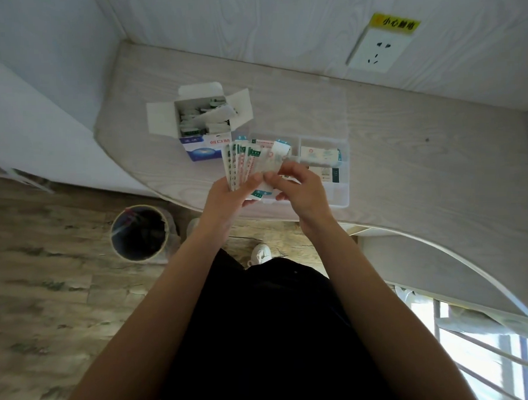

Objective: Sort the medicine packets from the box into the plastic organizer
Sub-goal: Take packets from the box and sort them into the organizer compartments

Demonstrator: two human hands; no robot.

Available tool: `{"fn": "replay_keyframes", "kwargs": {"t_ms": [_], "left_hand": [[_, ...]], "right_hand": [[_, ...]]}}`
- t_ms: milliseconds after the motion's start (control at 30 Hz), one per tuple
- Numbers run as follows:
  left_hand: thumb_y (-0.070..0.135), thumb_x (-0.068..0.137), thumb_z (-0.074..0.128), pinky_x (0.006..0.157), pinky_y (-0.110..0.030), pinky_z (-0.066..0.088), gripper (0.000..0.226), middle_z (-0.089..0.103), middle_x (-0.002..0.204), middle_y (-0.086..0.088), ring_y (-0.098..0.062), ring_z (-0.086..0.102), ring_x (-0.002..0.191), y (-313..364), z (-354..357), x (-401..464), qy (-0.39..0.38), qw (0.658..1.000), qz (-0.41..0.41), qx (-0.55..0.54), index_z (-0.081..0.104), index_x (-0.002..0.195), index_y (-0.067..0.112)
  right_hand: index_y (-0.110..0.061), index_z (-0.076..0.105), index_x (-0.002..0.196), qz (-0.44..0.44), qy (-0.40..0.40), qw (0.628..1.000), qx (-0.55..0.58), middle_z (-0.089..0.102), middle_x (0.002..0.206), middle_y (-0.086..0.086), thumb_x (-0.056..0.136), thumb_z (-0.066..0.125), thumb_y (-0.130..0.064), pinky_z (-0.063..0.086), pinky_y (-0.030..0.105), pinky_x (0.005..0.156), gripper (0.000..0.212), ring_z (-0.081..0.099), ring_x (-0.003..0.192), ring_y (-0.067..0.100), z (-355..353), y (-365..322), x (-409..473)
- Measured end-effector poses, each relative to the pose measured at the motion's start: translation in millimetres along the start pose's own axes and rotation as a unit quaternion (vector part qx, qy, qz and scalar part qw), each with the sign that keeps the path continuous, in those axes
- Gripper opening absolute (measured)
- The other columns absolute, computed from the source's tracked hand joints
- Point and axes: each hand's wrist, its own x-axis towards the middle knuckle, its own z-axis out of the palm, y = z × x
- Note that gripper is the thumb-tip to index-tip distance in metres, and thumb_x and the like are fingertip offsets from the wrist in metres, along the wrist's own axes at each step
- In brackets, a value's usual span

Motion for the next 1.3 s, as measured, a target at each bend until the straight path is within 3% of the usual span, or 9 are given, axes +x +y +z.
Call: {"fn": "replay_keyframes", "kwargs": {"t_ms": [267, 400, 467, 533, 667, 900, 1033, 1233, 1300], "left_hand": [[0.015, 0.089, 0.061, 0.063, -0.020, 0.056, 0.012, 0.066, 0.091, 0.000, -0.010, 0.065, 0.080, -2.4, -4.4, 4.0, 0.035, 0.995, 0.057, 0.074, 0.063, 0.101, 0.014], [0.017, 0.092, 0.057, 0.065, -0.024, 0.058, 0.022, 0.064, 0.093, -0.002, -0.014, 0.064, 0.080, -3.3, -2.9, 7.5, 0.038, 0.978, 0.117, 0.171, 0.062, 0.111, 0.006], [0.018, 0.092, 0.057, 0.070, -0.031, 0.059, 0.023, 0.064, 0.094, -0.003, -0.018, 0.066, 0.083, -4.4, -2.7, 9.8, 0.028, 0.977, 0.111, 0.180, 0.062, 0.111, 0.007], [0.019, 0.091, 0.057, 0.074, -0.038, 0.058, 0.025, 0.065, 0.098, -0.006, -0.022, 0.067, 0.087, -5.8, -2.2, 11.8, 0.018, 0.982, 0.088, 0.164, 0.061, 0.113, 0.006], [0.020, 0.091, 0.058, 0.077, -0.040, 0.057, 0.030, 0.067, 0.103, -0.011, -0.025, 0.067, 0.092, -6.1, 1.2, 16.7, 0.011, 0.988, 0.060, 0.144, 0.059, 0.116, 0.004], [0.018, 0.089, 0.060, 0.074, -0.036, 0.058, 0.019, 0.068, 0.095, -0.007, -0.023, 0.069, 0.084, -4.6, 3.0, 23.4, 0.014, 0.994, 0.039, 0.101, 0.061, 0.107, 0.011], [0.019, 0.089, 0.060, 0.070, -0.029, 0.059, 0.018, 0.069, 0.093, -0.007, -0.019, 0.069, 0.082, -5.0, 2.7, 25.2, 0.005, 0.996, 0.026, 0.087, 0.062, 0.105, 0.011], [0.020, 0.087, 0.062, 0.062, -0.019, 0.054, 0.020, 0.070, 0.093, -0.004, -0.013, 0.070, 0.079, -1.8, 4.5, 23.1, -0.016, 0.999, -0.005, 0.051, 0.063, 0.104, 0.011], [0.019, 0.087, 0.062, 0.062, -0.019, 0.055, 0.013, 0.070, 0.092, -0.003, -0.011, 0.071, 0.076, -0.4, 5.5, 22.0, -0.017, 0.999, -0.010, 0.039, 0.063, 0.099, 0.015]], "right_hand": [[-0.003, 0.069, 0.097, -0.013, -0.008, 1.000, -0.008, 0.068, 0.088, 0.002, 0.084, 0.066, -0.007, 0.049, 0.016, 0.058, 0.014, 0.061, 0.070, 0.003, 0.2, 0.3, 7.0], [-0.007, 0.064, 0.108, -0.060, 0.086, 0.989, -0.100, 0.065, 0.089, -0.001, 0.087, 0.063, -0.010, 0.049, 0.014, 0.073, 0.022, 0.059, 0.078, 0.007, -37.4, 3.2, 27.1], [-0.010, 0.059, 0.116, -0.126, 0.151, 0.951, -0.239, 0.063, 0.089, -0.003, 0.088, 0.062, -0.012, 0.045, 0.008, 0.070, 0.028, 0.059, 0.076, 0.006, -68.3, 0.3, 41.4], [-0.012, 0.059, 0.115, -0.170, 0.161, 0.892, -0.387, 0.068, 0.095, 0.003, 0.093, 0.055, -0.015, 0.043, 0.018, 0.071, 0.023, 0.062, 0.081, 0.015, -95.4, -5.4, 58.0], [-0.016, 0.067, 0.112, -0.218, 0.047, 0.767, -0.602, 0.071, 0.098, 0.011, 0.097, 0.046, -0.018, 0.036, 0.035, 0.080, 0.026, 0.055, 0.088, 0.032, -119.3, -13.5, 93.0], [-0.023, 0.069, 0.093, -0.232, -0.004, 0.753, -0.616, 0.070, 0.087, 0.004, 0.091, 0.058, -0.028, 0.036, 0.030, 0.077, 0.013, 0.056, 0.083, 0.023, -106.4, -15.8, 106.1], [-0.018, 0.074, 0.096, -0.266, -0.015, 0.690, -0.673, 0.070, 0.091, 0.005, 0.092, 0.056, -0.024, 0.035, 0.030, 0.073, 0.019, 0.056, 0.085, 0.025, -100.2, -11.6, 103.6], [-0.014, 0.068, 0.106, -0.223, 0.004, 0.688, -0.690, 0.064, 0.100, 0.003, 0.096, 0.049, -0.027, 0.039, 0.028, 0.067, 0.025, 0.059, 0.090, 0.021, -91.7, -12.6, 97.8], [-0.015, 0.068, 0.103, -0.227, 0.053, 0.756, -0.612, 0.067, 0.093, 0.001, 0.095, 0.051, -0.032, 0.043, 0.026, 0.068, 0.025, 0.062, 0.081, 0.017, -82.8, -19.0, 87.0]]}}
